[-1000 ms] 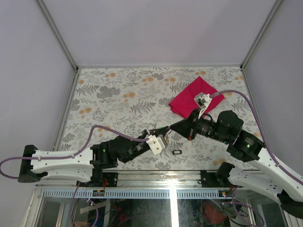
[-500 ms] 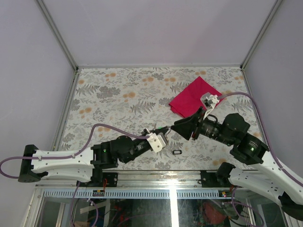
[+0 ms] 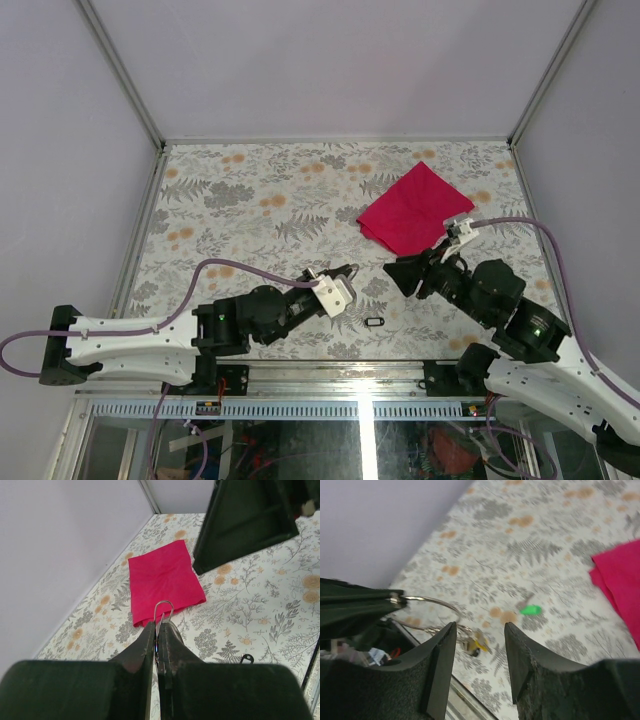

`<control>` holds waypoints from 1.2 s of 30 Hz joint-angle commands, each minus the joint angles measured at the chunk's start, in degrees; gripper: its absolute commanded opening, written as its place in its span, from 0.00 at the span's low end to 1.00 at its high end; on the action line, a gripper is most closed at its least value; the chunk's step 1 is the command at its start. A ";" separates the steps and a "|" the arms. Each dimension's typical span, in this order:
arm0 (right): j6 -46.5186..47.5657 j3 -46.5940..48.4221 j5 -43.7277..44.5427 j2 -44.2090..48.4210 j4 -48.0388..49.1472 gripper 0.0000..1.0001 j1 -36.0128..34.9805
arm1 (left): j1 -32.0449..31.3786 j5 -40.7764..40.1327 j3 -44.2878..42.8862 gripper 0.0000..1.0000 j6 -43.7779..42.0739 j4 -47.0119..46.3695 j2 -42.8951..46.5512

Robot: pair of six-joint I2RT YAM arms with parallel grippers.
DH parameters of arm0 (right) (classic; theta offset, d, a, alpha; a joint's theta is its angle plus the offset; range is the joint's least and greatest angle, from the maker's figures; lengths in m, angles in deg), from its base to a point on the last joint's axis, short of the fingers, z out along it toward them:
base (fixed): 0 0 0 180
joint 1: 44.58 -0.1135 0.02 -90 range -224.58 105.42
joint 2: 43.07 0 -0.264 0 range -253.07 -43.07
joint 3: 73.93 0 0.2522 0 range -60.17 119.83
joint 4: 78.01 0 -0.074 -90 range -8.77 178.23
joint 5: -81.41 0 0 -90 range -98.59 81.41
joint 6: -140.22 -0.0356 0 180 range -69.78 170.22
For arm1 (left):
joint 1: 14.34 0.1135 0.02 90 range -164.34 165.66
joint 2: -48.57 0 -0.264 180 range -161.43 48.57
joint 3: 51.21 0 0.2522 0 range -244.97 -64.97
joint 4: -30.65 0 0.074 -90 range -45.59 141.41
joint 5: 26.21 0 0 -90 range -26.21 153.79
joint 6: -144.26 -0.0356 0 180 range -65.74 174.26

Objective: Put the keys on the keyring

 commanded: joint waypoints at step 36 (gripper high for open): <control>6.87 1.34 -12.14 -49.36 -8.43 0.33 1.04 | 2.15 -5.20 -4.31 0.00 3.77 5.65 2.86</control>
